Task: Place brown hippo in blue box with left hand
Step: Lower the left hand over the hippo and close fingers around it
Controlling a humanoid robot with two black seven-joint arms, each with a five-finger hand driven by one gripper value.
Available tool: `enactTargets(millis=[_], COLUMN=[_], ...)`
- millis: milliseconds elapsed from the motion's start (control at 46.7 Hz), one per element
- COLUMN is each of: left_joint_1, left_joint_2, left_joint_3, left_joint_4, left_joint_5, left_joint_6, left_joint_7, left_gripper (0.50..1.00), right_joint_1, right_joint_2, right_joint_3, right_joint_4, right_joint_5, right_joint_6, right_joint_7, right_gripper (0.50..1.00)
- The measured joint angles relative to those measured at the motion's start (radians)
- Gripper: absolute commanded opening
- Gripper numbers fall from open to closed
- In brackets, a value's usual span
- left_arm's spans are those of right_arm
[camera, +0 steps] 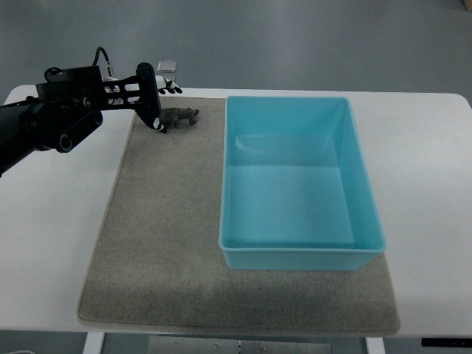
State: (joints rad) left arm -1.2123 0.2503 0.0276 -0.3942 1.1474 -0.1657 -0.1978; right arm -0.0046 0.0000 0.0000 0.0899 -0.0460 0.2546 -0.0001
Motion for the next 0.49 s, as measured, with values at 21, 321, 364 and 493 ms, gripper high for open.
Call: enactTargets(millis=[21, 321, 364, 493], left_joint_1=[0.000, 0.000, 0.000, 0.001], left_joint_2=[0.000, 0.000, 0.000, 0.000], left_joint_3=[0.000, 0.001, 0.002, 0.002], left_joint_4=[0.000, -0.001, -0.001, -0.001], left_joint_5=[0.000, 0.000, 0.000, 0.000], left_joint_6=[0.000, -0.008, -0.008, -0.011], left_joint_7=[0.000, 0.000, 0.000, 0.000], left_gripper=[0.866, 0.799, 0.789, 0.784], right_joint_1=[0.000, 0.000, 0.000, 0.000], right_joint_2=[0.000, 0.000, 0.000, 0.000], right_joint_3=[0.000, 0.000, 0.000, 0.000], right_joint_4=[0.000, 0.000, 0.000, 0.000], right_joint_5=[0.000, 0.000, 0.000, 0.000], right_joint_6=[0.000, 0.000, 0.000, 0.000], right_joint_7=[0.000, 0.000, 0.000, 0.000], right_gripper=[0.936, 0.936, 0.936, 0.936])
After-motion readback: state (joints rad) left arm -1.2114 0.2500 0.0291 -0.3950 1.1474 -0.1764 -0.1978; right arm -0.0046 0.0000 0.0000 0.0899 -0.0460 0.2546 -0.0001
